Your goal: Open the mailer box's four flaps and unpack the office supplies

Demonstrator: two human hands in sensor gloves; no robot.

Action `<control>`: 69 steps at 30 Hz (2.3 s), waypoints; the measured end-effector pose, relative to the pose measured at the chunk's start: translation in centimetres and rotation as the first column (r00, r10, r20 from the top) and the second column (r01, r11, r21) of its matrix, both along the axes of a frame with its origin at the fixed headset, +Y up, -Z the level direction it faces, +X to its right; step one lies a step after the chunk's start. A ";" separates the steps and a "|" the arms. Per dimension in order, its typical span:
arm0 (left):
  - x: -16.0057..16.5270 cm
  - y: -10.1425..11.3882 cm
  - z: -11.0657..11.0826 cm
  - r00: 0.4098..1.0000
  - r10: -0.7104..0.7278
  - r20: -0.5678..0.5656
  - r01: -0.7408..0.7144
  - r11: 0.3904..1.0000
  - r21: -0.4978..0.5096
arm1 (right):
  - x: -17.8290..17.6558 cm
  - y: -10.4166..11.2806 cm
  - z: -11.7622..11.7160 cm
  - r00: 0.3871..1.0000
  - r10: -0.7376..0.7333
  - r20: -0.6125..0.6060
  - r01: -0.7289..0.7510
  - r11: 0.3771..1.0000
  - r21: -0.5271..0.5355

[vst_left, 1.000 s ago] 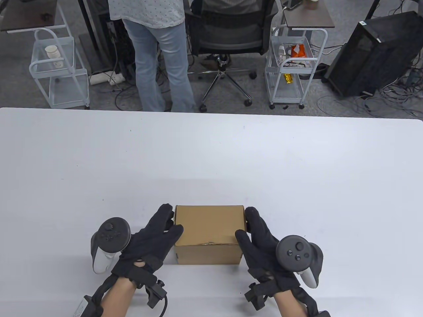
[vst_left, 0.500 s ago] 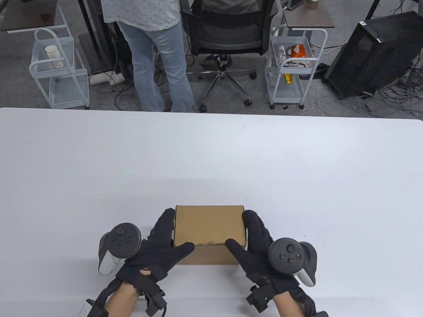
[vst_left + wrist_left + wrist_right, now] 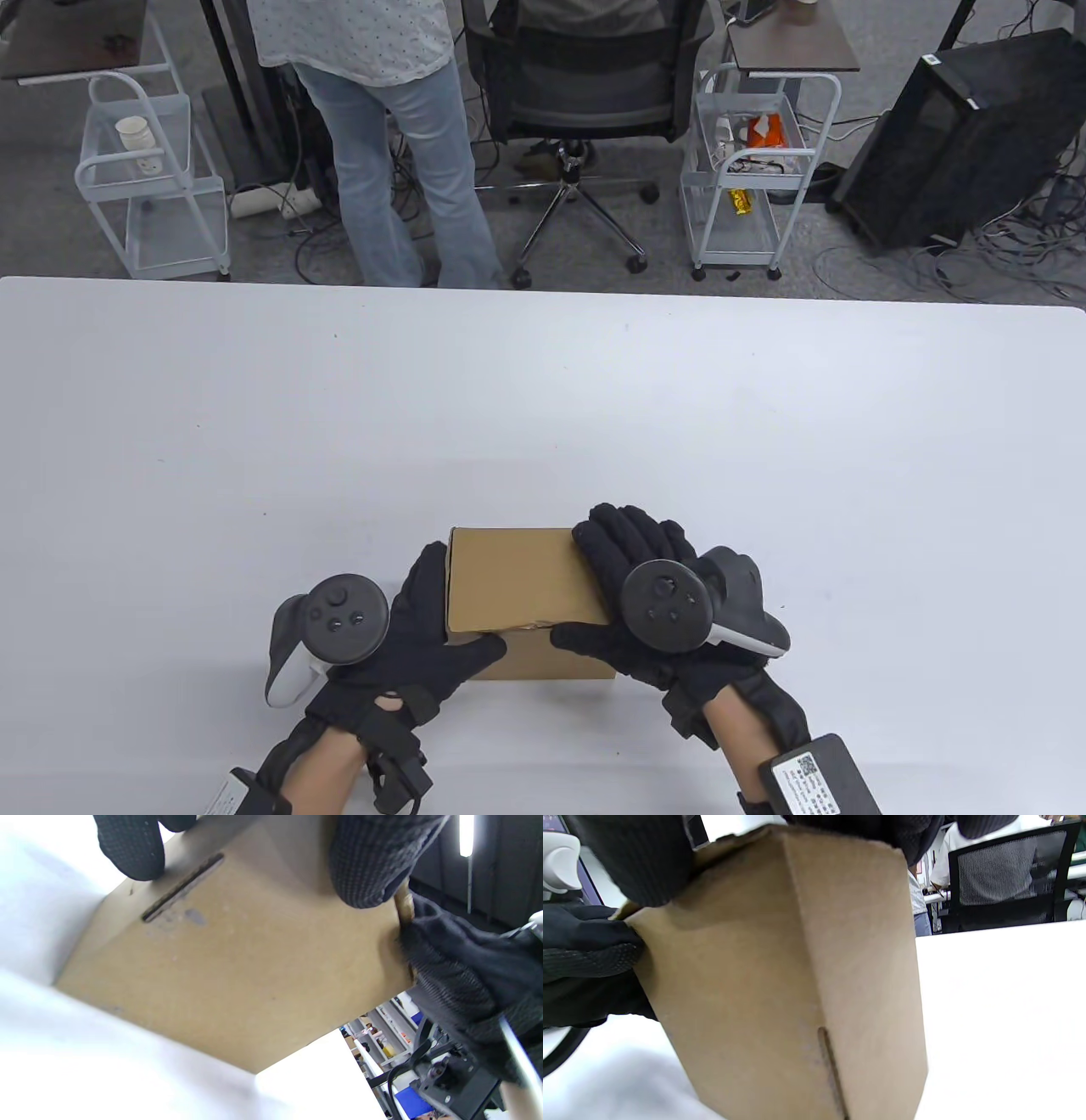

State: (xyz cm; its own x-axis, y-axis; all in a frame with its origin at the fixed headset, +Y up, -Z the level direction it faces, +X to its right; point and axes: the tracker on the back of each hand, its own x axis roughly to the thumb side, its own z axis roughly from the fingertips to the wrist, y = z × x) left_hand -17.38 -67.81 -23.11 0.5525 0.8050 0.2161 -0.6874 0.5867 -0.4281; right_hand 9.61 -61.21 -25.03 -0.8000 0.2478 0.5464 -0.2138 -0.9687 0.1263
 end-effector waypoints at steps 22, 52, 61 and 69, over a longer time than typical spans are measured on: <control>-0.6 0.0 -0.3 0.994 0.109 -0.026 -0.108 0.994 0.008 | -0.8 3.4 -2.0 0.998 -0.005 -0.060 0.005 1.000 0.004; -0.3 3.8 -0.3 0.972 0.096 -0.214 -0.067 0.988 0.140 | 1.5 0.7 1.8 0.883 -0.336 0.329 0.285 0.938 0.195; -1.2 9.5 -3.9 0.964 -0.130 -0.232 0.141 0.989 0.035 | 0.4 5.4 -1.3 0.873 -0.246 0.421 0.206 0.969 0.140; -1.3 8.7 -6.1 0.969 -0.177 -0.173 0.175 0.984 -0.026 | 1.6 4.1 -3.4 0.896 -0.170 0.409 0.157 0.985 0.065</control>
